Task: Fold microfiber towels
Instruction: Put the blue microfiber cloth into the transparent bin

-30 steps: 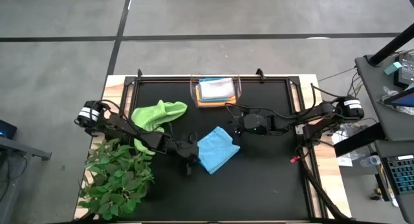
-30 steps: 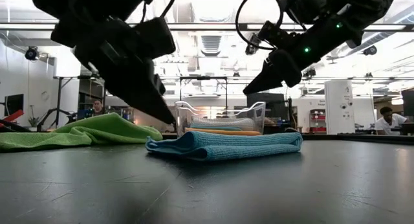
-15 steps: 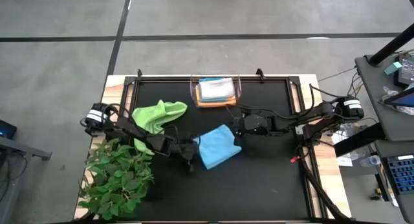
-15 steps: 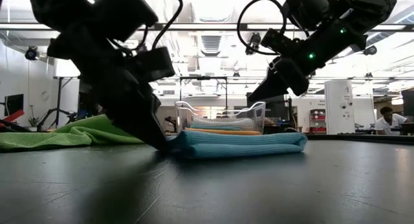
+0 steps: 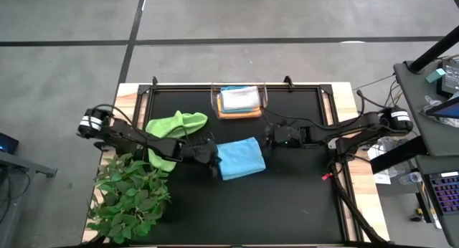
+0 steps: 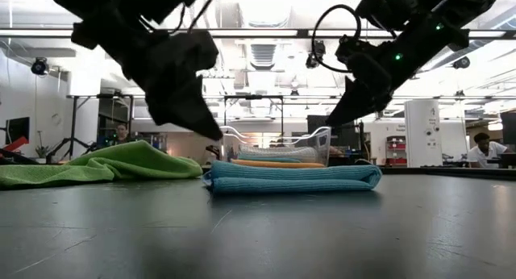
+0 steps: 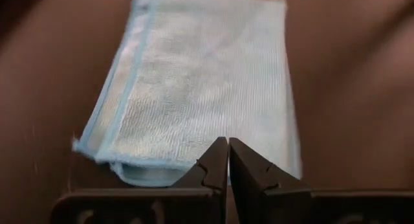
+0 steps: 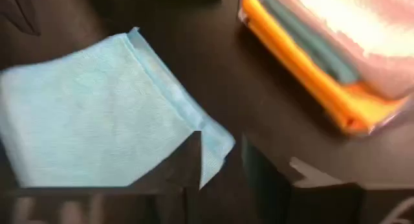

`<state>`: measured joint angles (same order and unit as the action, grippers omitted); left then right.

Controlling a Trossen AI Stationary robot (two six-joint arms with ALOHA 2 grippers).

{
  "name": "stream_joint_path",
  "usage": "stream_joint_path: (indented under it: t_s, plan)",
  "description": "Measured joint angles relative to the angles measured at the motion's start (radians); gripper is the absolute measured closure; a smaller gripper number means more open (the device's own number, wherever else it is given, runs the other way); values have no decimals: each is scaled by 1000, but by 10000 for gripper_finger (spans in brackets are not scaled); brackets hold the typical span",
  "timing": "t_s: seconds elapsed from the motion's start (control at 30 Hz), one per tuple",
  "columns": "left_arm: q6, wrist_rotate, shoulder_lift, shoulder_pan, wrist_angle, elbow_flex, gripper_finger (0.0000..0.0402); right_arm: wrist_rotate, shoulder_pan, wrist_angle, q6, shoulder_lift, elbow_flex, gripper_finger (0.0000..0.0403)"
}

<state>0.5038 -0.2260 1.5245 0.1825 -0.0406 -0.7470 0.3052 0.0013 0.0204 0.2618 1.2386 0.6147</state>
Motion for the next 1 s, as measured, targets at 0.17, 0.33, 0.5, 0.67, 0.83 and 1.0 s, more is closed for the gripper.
stream_joint_path:
  t_s: [0.17, 0.33, 0.5, 0.67, 0.83, 1.0]
  plan:
    - [301, 12, -22, 3, -2, 4, 402, -157, 3, -15, 164, -26, -10, 227]
    - [520, 99, -22, 2, -8, 11, 401, -245, 25, -18, 317, -27, -48, 173]
    - [661, 175, -22, 3, -61, 21, 363, -254, 49, -62, 385, -27, -70, 157]
    - [764, 179, -22, 3, -56, 34, 285, -254, 53, -68, 383, -27, -71, 164]
    - [808, 175, -22, 2, -54, 46, 191, -253, 53, -65, 441, -27, -71, 175]
    - [855, 171, -22, 0, -41, 54, 114, -246, 51, -14, 434, -27, -69, 174]
